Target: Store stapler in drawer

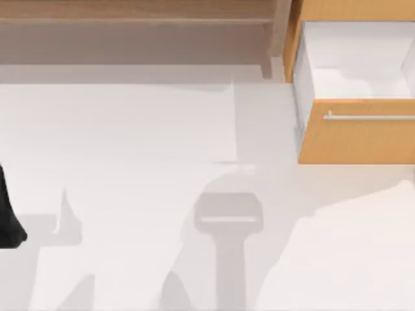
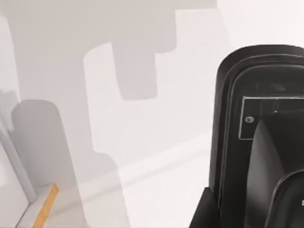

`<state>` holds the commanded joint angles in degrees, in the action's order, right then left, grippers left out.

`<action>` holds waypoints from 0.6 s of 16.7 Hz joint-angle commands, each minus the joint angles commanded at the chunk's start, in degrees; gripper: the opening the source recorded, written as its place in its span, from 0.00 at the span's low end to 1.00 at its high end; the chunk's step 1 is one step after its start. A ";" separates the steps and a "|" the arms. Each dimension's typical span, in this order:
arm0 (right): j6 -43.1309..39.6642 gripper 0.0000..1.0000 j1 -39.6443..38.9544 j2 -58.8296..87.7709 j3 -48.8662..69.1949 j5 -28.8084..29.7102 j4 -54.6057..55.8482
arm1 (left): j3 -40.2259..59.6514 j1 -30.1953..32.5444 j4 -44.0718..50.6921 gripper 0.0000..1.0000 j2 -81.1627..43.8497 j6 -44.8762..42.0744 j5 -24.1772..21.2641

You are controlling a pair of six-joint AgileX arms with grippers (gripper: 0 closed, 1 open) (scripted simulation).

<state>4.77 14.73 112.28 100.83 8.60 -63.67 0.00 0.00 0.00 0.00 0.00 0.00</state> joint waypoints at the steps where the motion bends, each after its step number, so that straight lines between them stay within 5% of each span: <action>1: 0.15 0.00 -2.01 0.67 3.19 -0.26 -0.68 | 0.00 0.00 0.00 1.00 0.00 0.00 0.00; 10: 2.35 0.00 -21.22 17.43 21.27 -7.27 -6.63 | 0.00 0.00 0.00 1.00 0.00 0.00 0.00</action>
<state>7.12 -6.49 129.70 122.11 1.33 -70.29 0.00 0.00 0.00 0.00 0.00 0.00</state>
